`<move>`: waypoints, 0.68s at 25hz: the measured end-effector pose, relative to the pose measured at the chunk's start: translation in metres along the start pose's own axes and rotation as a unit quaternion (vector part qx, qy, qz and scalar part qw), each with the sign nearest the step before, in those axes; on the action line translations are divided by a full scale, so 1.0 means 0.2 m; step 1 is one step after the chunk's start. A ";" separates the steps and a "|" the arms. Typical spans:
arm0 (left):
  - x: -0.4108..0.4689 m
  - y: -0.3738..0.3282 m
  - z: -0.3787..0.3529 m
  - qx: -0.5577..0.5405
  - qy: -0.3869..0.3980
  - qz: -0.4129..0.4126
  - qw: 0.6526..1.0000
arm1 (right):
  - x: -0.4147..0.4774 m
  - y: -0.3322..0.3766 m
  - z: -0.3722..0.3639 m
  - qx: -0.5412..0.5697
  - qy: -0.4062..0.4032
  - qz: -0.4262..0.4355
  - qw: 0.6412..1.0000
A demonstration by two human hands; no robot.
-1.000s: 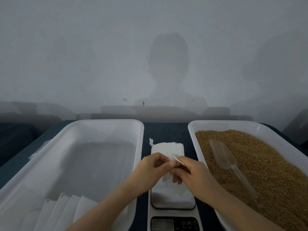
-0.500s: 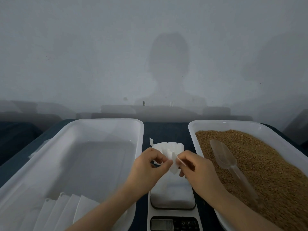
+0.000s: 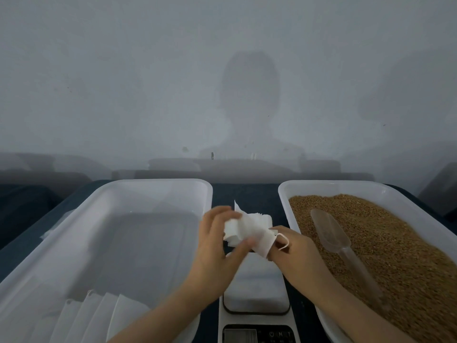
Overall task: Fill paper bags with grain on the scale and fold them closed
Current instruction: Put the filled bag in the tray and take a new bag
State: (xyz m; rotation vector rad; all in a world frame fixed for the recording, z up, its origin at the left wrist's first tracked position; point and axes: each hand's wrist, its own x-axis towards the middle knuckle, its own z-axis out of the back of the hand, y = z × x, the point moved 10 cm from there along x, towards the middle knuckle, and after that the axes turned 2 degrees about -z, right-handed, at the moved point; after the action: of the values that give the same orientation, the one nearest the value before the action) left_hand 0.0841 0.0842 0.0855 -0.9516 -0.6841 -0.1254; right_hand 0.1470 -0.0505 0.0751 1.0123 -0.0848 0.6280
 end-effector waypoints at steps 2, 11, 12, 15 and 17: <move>0.01 0.13 -0.02 -0.105 0.014 0.140 0.984 | 0.00 -0.03 0.00 0.000 0.027 -0.032 0.999; 0.00 0.24 -0.04 -0.071 0.027 0.192 0.978 | 0.01 -0.17 0.05 0.055 0.025 -0.151 0.987; 0.00 0.25 -0.04 -0.061 0.029 0.197 0.978 | 0.01 -0.16 0.07 0.058 0.016 -0.152 0.987; 0.00 0.23 -0.05 -0.041 0.034 0.181 0.982 | 0.01 -0.18 0.08 0.057 0.009 -0.157 0.986; 0.00 0.15 -0.05 0.012 0.049 0.105 0.993 | 0.00 -0.18 0.06 0.055 0.027 -0.153 0.986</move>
State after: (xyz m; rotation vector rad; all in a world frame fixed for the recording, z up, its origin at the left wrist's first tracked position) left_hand 0.0996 0.0937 0.0608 -0.9813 -0.4917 0.0218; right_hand 0.1682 -0.0726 0.0542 1.0881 0.1539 0.3808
